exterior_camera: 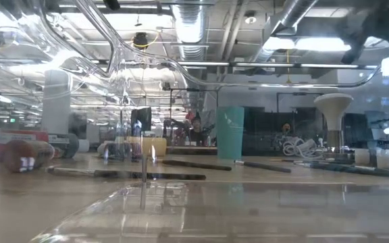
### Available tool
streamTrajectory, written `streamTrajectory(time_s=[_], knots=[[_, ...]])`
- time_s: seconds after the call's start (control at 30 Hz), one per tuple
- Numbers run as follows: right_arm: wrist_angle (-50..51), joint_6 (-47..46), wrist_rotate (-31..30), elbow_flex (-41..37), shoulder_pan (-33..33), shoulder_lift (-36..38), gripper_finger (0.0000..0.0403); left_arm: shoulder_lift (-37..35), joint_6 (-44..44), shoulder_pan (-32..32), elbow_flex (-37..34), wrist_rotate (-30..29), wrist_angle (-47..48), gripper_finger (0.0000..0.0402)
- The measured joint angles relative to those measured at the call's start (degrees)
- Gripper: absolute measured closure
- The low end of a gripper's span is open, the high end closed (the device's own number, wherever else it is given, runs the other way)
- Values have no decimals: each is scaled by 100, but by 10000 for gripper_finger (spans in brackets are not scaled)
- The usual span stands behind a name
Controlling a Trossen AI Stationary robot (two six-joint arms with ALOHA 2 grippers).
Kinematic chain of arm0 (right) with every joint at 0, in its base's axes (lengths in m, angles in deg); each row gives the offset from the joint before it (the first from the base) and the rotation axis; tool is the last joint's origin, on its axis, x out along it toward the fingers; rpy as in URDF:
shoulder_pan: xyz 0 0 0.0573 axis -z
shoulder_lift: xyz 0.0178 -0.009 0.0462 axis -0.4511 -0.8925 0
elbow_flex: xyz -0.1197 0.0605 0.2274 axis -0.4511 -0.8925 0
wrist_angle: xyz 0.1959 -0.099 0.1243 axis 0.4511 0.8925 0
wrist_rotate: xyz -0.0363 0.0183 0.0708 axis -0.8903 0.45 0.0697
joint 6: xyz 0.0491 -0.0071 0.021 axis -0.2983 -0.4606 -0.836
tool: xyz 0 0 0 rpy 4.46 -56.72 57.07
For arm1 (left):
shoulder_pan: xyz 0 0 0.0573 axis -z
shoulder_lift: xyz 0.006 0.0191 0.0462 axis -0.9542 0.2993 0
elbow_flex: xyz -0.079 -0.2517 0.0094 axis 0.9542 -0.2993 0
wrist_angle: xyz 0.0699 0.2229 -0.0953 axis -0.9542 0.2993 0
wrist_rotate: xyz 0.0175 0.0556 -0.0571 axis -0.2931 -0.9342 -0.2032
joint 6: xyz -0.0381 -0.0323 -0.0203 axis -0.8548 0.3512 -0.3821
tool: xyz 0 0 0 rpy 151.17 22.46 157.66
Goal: Pick & Place Paint Supplies
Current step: Put the black paint bottle into the transparent bin
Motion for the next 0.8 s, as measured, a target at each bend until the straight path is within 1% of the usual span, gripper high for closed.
streamTrajectory(time_s=[0.13,0.37,0.6,0.8], knots=[[-477,10,-310,0,101,0,171,17,0,94,0,3,-11,400],[-198,27,-444,26,314,-2,171,20,4,274,0,4,-7,400],[-484,24,-555,46,544,-1,171,17,7,278,0,4,-32,400],[-628,-22,-554,50,590,-1,171,17,16,278,0,4,-36,400]])
